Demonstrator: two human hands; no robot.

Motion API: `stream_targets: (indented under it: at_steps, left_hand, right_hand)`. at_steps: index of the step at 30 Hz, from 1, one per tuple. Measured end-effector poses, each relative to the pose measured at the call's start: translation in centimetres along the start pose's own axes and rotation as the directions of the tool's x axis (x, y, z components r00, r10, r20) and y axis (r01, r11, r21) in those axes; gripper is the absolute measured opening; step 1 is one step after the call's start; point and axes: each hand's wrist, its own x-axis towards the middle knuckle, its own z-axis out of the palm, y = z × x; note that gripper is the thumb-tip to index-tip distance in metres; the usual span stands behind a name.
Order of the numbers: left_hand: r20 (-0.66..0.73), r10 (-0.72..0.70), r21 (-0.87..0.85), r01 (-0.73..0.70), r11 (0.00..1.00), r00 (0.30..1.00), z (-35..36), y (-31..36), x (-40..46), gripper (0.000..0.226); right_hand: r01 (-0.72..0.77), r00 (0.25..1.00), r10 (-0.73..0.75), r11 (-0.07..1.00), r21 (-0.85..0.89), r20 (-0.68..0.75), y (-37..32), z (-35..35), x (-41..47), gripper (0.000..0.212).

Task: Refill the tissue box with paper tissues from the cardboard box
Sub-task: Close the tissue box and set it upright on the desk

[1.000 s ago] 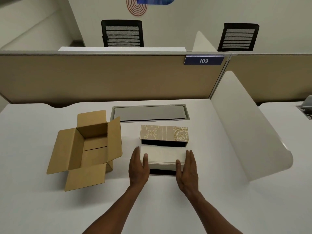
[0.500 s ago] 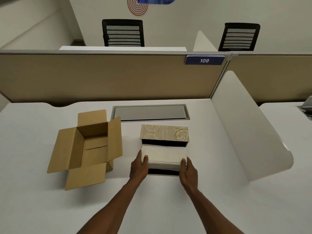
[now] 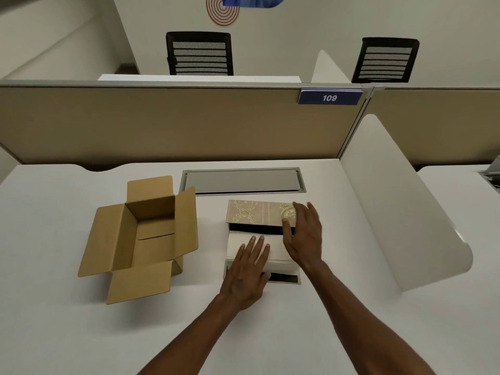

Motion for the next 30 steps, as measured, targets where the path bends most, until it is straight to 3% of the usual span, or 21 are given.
stream_targets:
  at_steps: [4, 7, 16, 30]
  left_hand:
    - [0.162, -0.066, 0.120, 0.046, 0.992, 0.985, 1.0, -0.5, 0.1, 0.077]
    - [0.177, -0.066, 0.147, 0.040, 0.988, 0.982, 1.0, -0.7, 0.0, 0.079]
    - [0.213, -0.070, 0.169, 0.034, 0.985, 0.975, 0.7, -0.7, 0.0, 0.086]
    - [0.225, -0.111, 0.135, 0.081, 0.987, 0.968, 0.7, -0.4, -0.3, 0.087]
  right_hand:
    - [0.188, 0.901, -0.100, 0.967, -0.171, 0.422, -0.9, 0.2, 4.0, 0.064]
    - [0.234, 0.805, -0.067, 0.949, -0.211, 0.589, -1.1, 0.7, 5.3, 0.065]
    - [0.122, 0.866, -0.013, 0.975, -0.185, 0.501, -2.1, 1.2, 4.6, 0.073]
    - [0.231, 0.893, -0.072, 0.920, -0.317, 0.445, -2.4, 0.6, 0.2, 0.085]
